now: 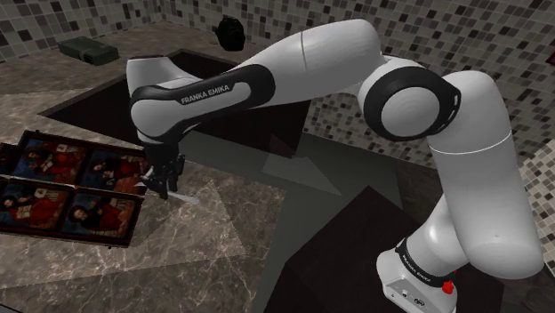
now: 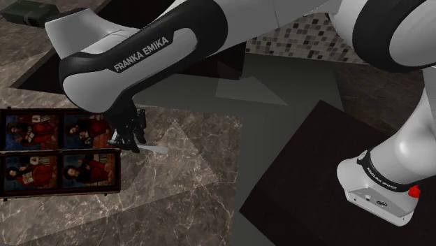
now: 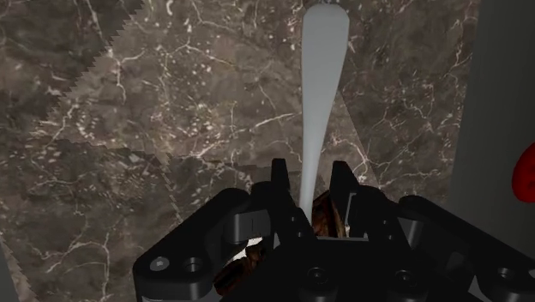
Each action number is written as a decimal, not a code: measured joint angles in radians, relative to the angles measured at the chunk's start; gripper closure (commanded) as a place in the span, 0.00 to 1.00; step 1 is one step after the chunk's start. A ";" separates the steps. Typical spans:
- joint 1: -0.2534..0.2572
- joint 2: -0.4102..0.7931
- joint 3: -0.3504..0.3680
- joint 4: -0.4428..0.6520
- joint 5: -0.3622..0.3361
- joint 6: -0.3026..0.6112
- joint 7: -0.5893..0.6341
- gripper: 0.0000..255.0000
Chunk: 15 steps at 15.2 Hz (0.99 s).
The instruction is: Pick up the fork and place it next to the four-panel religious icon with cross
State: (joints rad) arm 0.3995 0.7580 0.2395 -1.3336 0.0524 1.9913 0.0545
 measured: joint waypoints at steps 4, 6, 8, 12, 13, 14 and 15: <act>0.003 0.026 -0.002 -0.011 -0.002 0.036 -0.004 1.00; 0.003 0.039 -0.004 -0.016 -0.004 0.054 -0.007 1.00; 0.003 0.052 -0.005 -0.026 -0.005 0.076 -0.011 1.00; 0.008 0.086 -0.008 -0.023 -0.008 0.107 -0.013 1.00; 0.008 0.093 -0.009 -0.024 -0.008 0.114 -0.014 1.00; 0.008 0.103 -0.010 -0.021 -0.009 0.122 -0.016 1.00; 0.010 0.111 -0.011 -0.019 -0.010 0.128 -0.017 1.00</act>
State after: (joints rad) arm 0.4092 0.8690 0.2285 -1.3529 0.0427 2.1194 0.0380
